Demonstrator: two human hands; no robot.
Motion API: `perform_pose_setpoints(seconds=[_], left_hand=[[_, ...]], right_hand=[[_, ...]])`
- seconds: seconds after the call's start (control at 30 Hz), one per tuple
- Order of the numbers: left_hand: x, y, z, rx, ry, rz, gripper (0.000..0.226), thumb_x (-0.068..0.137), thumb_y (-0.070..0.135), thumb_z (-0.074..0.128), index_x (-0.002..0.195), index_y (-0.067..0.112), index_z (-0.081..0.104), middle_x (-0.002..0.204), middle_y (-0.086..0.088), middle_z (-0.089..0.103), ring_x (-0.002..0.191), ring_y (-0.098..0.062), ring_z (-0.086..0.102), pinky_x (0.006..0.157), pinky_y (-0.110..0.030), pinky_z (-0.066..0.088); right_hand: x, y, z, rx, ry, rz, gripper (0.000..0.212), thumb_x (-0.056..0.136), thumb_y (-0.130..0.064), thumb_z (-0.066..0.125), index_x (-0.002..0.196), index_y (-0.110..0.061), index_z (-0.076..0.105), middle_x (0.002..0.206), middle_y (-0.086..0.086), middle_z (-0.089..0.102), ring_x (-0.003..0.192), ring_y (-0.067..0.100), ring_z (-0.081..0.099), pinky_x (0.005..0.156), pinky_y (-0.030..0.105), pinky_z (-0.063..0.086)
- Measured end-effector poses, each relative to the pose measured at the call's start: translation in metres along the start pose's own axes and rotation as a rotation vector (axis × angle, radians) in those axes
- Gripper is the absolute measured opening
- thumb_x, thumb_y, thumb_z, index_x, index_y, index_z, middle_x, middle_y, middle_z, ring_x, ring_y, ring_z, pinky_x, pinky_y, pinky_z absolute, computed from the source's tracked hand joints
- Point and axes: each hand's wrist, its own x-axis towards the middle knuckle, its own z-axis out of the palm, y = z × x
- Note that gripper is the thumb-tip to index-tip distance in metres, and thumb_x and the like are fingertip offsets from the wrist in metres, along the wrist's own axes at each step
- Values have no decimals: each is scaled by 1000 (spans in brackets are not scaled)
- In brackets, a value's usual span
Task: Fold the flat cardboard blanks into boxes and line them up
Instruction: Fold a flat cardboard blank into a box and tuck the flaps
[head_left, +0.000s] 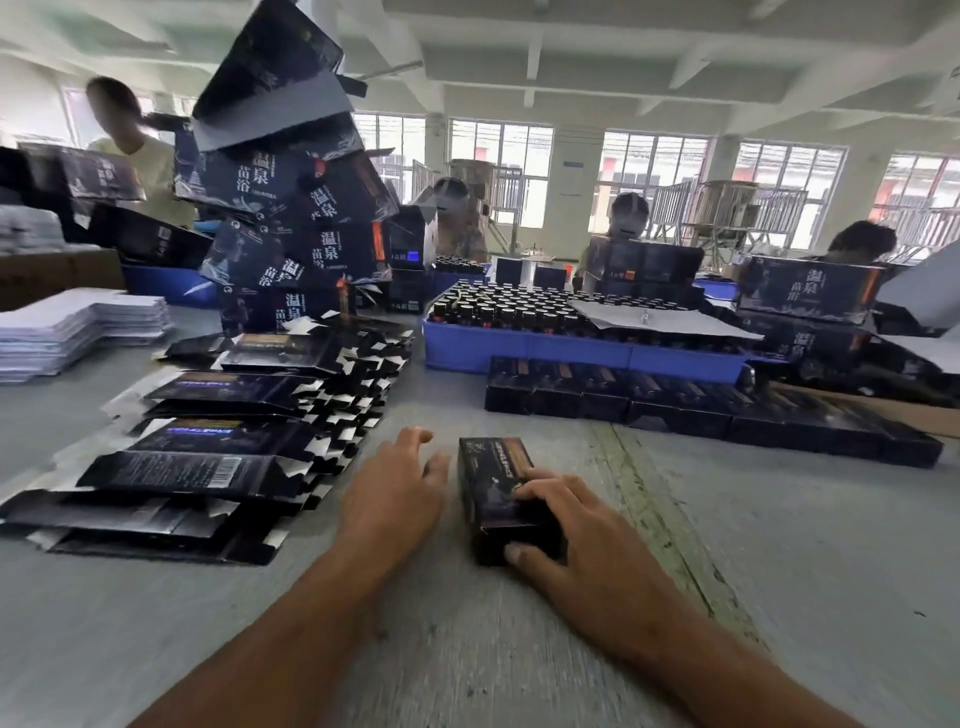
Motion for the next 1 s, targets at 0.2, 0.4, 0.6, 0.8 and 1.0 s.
perform_pose_setpoints(seconds=[0.2, 0.4, 0.6, 0.8, 1.0], left_hand=[[2, -14, 2, 206, 9, -12, 33, 93, 15, 52, 123, 21, 64, 120, -1, 64, 106, -17, 59, 94, -37, 51], [0, -12, -2, -102, 231, -137, 32, 89, 3, 50, 114, 19, 58, 108, 0, 63, 100, -18, 58, 84, -40, 53], [0, -13, 1, -67, 216, -96, 21, 94, 19, 52, 114, 26, 52, 98, 13, 48, 91, -8, 52, 76, -31, 44], [2, -13, 6, 83, 130, -49, 30, 96, 40, 49, 125, 36, 46, 119, 17, 53, 112, -6, 48, 98, -35, 43], [3, -12, 10, 194, 62, -16, 32, 98, 49, 40, 128, 40, 38, 130, 15, 45, 123, -10, 37, 105, -36, 31]], right_hand=[[10, 4, 4, -78, 23, -10, 48, 100, -33, 56, 147, -36, 43, 155, -23, 31, 124, -5, 39, 101, 3, 22], [54, 2, 17, -151, -49, -45, 48, 103, -29, 49, 149, -35, 37, 160, -14, 31, 133, 9, 44, 113, 25, 33], [132, -2, 44, -313, -45, -71, 46, 103, -35, 48, 148, -33, 40, 158, -7, 39, 148, 23, 29, 118, 48, 29], [203, 18, 66, -452, -17, 44, 44, 103, -36, 47, 146, -32, 44, 156, -3, 43, 151, 30, 22, 116, 51, 22], [252, 37, 69, -527, -94, 241, 48, 101, -21, 44, 149, -26, 40, 161, 2, 35, 153, 35, 12, 120, 57, 13]])
